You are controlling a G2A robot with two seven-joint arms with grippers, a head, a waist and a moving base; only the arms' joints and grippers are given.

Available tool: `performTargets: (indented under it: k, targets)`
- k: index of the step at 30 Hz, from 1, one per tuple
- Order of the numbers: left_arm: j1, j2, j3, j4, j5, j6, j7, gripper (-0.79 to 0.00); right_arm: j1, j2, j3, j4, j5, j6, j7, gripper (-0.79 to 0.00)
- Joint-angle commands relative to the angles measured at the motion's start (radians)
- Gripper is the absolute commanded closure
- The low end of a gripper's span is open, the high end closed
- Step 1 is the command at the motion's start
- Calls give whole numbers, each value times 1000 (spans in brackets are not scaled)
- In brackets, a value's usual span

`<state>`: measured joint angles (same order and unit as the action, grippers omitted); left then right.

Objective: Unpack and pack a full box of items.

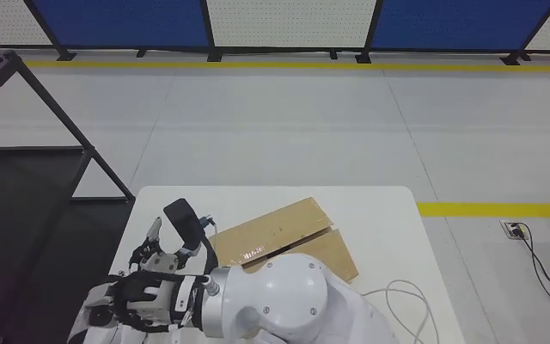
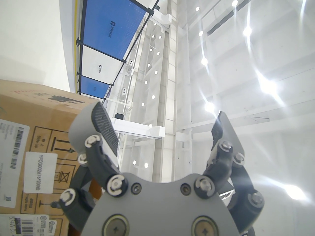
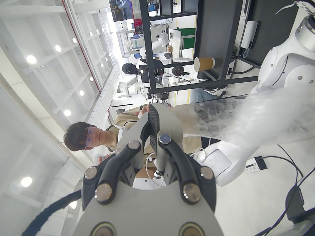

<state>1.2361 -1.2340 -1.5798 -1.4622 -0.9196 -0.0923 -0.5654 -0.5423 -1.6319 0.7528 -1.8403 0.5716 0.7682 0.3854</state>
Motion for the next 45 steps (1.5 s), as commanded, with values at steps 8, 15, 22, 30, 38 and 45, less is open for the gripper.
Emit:
performTargets:
  k: [8,15,22,30,38,45]
  targets:
    - [9,-1,-6,-24,-69,26,-75,-785,-15,5,18,-16,-22,0,27,0]
    - [23,1,-25,-32,-127,71,-120,-785,-16,6,21,-7,-30,2,49,0]
    - [62,13,-63,-13,-157,164,-228,-785,-5,2,18,12,-30,-5,61,0]
    - [143,40,-137,-3,-118,288,-435,-785,10,-4,18,35,-26,-9,71,0]
    - [170,42,-134,-43,-126,282,-447,-785,17,-9,13,49,-25,-17,79,0]
    - [170,42,-134,-43,-126,282,-447,-785,-1,-5,26,18,-39,-13,78,0]
